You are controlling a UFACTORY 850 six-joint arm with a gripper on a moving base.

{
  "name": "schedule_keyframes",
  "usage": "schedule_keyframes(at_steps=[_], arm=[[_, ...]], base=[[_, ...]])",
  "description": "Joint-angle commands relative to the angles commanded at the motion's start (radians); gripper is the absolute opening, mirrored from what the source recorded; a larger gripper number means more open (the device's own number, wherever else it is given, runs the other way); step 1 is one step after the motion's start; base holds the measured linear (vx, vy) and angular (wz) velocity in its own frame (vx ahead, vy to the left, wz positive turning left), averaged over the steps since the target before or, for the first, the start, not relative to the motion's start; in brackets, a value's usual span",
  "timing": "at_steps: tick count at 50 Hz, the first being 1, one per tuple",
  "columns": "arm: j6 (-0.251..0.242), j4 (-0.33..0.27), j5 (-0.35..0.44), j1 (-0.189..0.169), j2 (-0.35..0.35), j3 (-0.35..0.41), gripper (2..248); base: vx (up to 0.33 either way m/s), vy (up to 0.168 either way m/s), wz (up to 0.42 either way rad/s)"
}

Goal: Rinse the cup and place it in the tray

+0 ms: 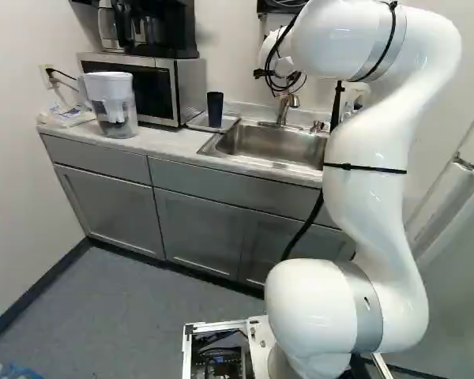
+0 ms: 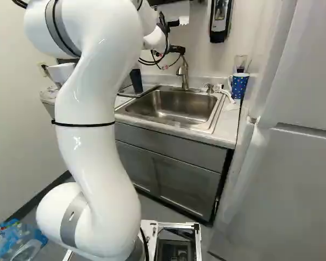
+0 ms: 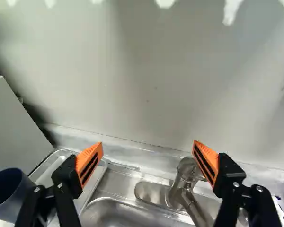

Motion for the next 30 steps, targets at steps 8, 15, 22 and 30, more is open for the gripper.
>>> schedule_keyframes(at_steps=[8, 15, 22, 30], arm=[[0.0, 0.0, 0.012, 0.0, 0.0, 0.0, 247], [0.0, 0.0, 0.012, 0.0, 0.001, -0.001, 247], [0.0, 0.0, 0.012, 0.0, 0.004, -0.009, 247], [0.0, 0.0, 0.012, -0.001, 0.011, -0.016, 247]], base=[[0.0, 0.0, 0.0], [0.0, 0.0, 0.0], [0.0, 0.0, 0.0], [0.0, 0.0, 0.0]])
